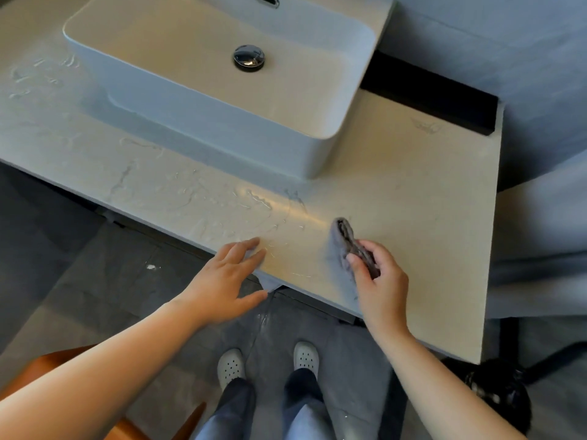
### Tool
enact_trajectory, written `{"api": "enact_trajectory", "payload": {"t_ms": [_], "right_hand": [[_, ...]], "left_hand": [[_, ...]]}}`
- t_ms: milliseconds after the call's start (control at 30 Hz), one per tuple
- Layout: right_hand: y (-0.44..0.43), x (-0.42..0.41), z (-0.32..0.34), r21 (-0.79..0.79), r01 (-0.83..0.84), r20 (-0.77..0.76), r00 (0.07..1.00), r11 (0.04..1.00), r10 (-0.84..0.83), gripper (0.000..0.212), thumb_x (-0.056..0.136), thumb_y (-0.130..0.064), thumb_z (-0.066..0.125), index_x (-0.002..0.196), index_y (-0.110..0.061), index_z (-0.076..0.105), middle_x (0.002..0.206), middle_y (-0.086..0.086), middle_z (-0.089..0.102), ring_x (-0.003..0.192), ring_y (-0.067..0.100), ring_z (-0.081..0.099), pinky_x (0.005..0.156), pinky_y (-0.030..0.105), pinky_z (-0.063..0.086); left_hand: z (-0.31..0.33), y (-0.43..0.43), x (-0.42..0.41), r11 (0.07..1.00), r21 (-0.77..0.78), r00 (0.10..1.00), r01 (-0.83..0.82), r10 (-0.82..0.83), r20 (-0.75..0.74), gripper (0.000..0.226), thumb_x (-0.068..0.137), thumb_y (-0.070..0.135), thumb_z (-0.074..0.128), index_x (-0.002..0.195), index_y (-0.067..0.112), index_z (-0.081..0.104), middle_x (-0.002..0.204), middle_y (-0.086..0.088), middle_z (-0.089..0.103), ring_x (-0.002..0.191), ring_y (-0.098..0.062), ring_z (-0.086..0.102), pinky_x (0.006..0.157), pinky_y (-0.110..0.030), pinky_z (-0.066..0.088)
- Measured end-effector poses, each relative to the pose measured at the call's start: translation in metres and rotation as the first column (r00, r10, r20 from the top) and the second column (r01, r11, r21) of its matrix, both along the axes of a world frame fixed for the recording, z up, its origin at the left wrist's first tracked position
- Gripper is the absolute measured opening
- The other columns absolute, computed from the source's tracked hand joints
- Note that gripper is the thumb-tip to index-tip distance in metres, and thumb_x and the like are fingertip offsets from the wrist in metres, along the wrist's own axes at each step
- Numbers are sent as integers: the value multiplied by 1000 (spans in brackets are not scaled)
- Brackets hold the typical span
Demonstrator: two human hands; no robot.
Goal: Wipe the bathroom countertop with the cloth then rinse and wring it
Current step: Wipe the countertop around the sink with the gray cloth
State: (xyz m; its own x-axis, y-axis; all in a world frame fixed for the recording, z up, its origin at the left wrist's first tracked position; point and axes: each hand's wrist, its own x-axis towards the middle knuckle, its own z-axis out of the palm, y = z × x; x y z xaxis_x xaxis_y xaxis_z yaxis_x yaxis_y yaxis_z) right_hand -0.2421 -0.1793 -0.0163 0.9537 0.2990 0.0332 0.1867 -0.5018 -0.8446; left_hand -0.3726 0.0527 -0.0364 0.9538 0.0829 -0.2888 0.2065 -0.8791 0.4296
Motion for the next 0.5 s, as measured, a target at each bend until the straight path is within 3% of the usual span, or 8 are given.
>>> {"api": "enact_trajectory", "payload": {"t_ms": [167,367,500], "right_hand": [[2,17,-29,-208,61,65,997,976,-48,28,89,-18,61,118,-15,62,111,1,67,101,21,62,85,37,52],[15,-53,-40,-216,-45,126,989,975,73,26,88,-17,64,114,-18,64,110,-7,64,103,11,56,87,23,47],[26,-79,-32,-86,-91,-65,994,992,86,25,88,-18,66,113,-22,67,106,-14,65,99,2,59,86,16,49]], "left_hand": [[3,-4,1,1000,15,1000,-4,4,-5,89,75,71,26,149,21,28,157,3,15,142,-19,13,114,-37,21],[8,7,0,999,39,996,-29,26,82,79,80,63,28,138,13,46,146,-5,39,136,-23,32,109,-40,33],[4,27,-10,990,126,995,-58,47,83,80,82,62,26,141,10,42,150,-10,33,141,-29,24,112,-44,25]]}}
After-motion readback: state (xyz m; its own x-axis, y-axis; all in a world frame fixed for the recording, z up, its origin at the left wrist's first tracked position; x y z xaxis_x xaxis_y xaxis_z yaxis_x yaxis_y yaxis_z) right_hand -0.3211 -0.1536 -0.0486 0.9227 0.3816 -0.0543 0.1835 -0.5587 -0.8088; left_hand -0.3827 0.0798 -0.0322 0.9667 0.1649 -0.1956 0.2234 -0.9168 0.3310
